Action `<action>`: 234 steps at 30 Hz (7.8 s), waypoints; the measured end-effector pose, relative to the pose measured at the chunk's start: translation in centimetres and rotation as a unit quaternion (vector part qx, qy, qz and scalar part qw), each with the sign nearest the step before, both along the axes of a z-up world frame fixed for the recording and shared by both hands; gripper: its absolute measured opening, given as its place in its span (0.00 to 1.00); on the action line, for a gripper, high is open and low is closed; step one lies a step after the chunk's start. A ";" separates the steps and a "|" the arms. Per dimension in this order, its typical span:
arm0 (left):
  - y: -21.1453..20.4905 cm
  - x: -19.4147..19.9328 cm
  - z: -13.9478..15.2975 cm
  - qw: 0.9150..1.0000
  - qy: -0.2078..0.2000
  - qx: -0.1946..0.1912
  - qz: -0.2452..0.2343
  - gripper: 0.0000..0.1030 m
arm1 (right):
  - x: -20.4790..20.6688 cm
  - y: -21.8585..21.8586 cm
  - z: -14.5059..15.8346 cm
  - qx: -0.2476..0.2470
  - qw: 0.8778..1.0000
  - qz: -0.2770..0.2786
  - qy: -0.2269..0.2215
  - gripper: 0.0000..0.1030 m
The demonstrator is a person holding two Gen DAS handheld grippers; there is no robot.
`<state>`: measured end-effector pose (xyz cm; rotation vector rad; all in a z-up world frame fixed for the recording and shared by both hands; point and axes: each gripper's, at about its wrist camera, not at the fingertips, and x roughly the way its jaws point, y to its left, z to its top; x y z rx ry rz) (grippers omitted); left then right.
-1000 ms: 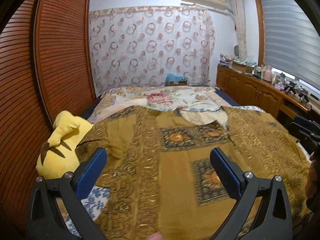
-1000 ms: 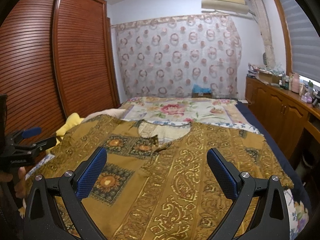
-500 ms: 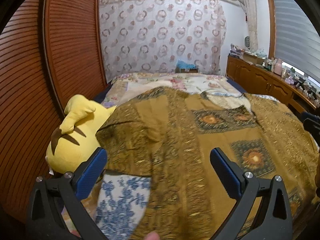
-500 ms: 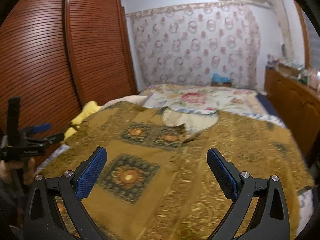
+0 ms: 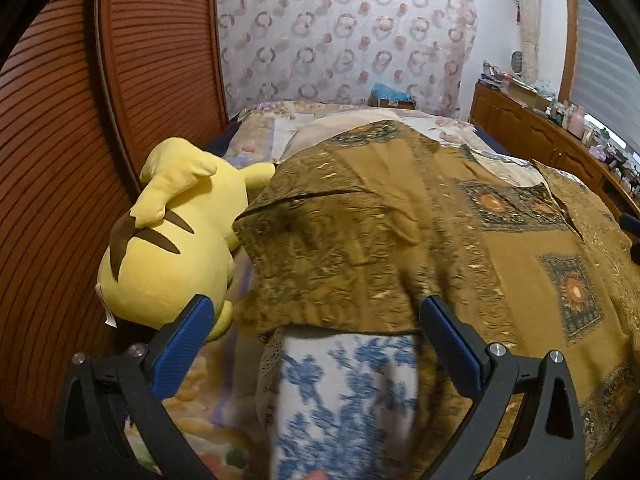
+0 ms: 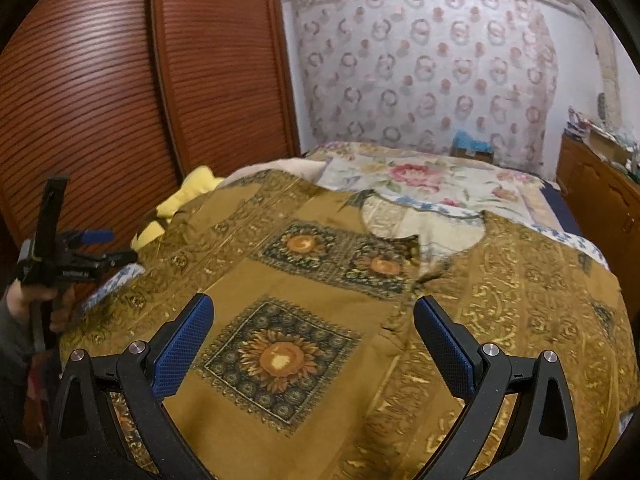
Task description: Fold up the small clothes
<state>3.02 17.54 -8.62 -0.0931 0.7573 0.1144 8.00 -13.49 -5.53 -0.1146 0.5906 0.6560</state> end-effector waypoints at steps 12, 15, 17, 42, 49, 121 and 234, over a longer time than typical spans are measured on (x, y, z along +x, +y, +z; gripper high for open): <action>3.8 1.4 -1.6 0.996 0.041 -0.078 -0.008 0.57 | 0.5 5.2 -1.5 -0.024 0.997 0.063 0.039 0.99; 3.6 1.6 -2.0 0.995 0.049 -0.088 -0.020 0.46 | 0.5 6.1 -1.9 -0.032 0.995 0.079 0.047 0.99; 3.6 1.7 -2.1 0.993 0.049 -0.100 -0.031 0.37 | 0.3 6.5 -2.0 -0.036 0.995 0.085 0.047 0.99; -5.7 2.5 7.0 0.987 -0.034 -0.056 -0.145 0.00 | 0.9 1.6 -1.5 -0.024 0.997 0.047 0.058 0.99; -8.2 2.1 6.1 0.989 -0.030 -0.038 -0.143 0.08 | 1.0 0.0 -1.4 -0.010 0.998 0.034 0.058 0.99; -0.3 -6.4 3.8 0.995 -0.083 -0.049 -0.036 0.57 | 6.0 23.5 0.1 -0.091 0.966 0.243 0.001 0.54; -18.9 9.2 0.0 0.980 0.064 0.018 -0.188 0.61 | 6.6 -31.8 -5.6 -0.049 0.969 -0.224 0.095 0.42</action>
